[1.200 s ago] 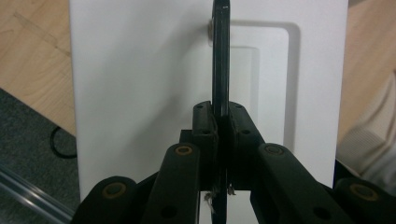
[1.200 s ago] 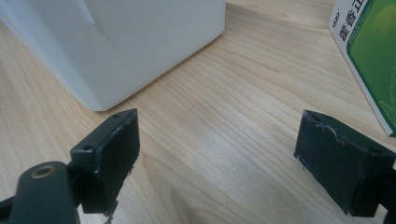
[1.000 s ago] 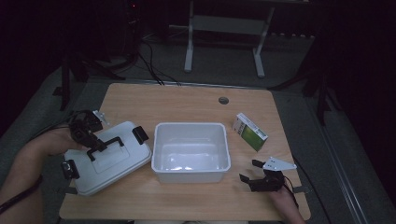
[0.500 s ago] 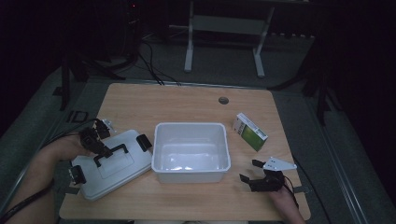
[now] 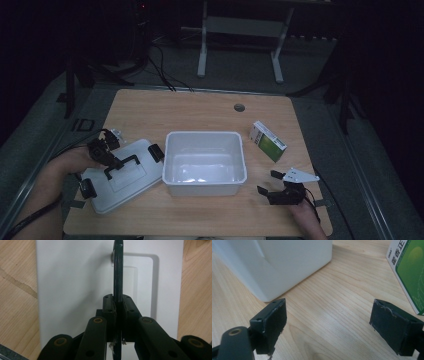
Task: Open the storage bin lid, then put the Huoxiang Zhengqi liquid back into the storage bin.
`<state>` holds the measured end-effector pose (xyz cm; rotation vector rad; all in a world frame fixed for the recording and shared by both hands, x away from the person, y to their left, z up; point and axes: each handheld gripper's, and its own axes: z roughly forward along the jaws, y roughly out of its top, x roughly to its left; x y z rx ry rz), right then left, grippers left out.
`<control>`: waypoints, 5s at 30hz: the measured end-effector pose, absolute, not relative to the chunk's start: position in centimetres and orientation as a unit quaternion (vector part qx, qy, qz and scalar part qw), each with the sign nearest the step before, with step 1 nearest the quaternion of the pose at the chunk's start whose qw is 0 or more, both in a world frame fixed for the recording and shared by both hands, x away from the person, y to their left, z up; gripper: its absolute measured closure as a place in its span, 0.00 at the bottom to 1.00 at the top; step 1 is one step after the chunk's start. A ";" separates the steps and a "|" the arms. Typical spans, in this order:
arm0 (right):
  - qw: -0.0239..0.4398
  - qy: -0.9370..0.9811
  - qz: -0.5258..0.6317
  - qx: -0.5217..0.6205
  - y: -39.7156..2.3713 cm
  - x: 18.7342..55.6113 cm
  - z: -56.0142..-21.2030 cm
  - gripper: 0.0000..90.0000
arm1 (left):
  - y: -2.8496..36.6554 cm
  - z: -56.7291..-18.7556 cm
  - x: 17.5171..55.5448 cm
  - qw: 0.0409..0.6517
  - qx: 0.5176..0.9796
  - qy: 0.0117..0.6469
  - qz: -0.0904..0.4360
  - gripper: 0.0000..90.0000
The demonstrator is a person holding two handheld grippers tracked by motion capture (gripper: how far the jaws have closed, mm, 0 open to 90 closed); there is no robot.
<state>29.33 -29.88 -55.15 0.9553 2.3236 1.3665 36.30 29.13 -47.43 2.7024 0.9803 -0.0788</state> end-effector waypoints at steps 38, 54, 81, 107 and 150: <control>0.164 0.816 0.371 0.411 -34.1 38.4 -43.9 0.33 | 28.6 -46.4 35.9 0.119 0.934 0.336 -0.008 0.55; 0.137 0.845 0.312 0.412 -32.4 43.1 -43.8 0.38 | 28.7 -46.5 35.9 0.118 0.936 0.332 -0.008 0.55; 0.056 0.897 0.187 0.396 -29.3 45.3 -46.3 0.59 | 28.6 -47.4 35.8 0.112 0.937 0.331 -0.014 0.55; 0.082 0.895 0.191 0.395 -31.2 43.5 -43.1 0.70 | 28.4 -47.3 36.0 0.105 0.937 0.333 -0.016 0.55; 0.072 0.939 0.295 0.164 -21.0 36.2 -31.3 0.70 | 28.1 -47.0 35.7 0.099 0.939 0.330 -0.018 0.55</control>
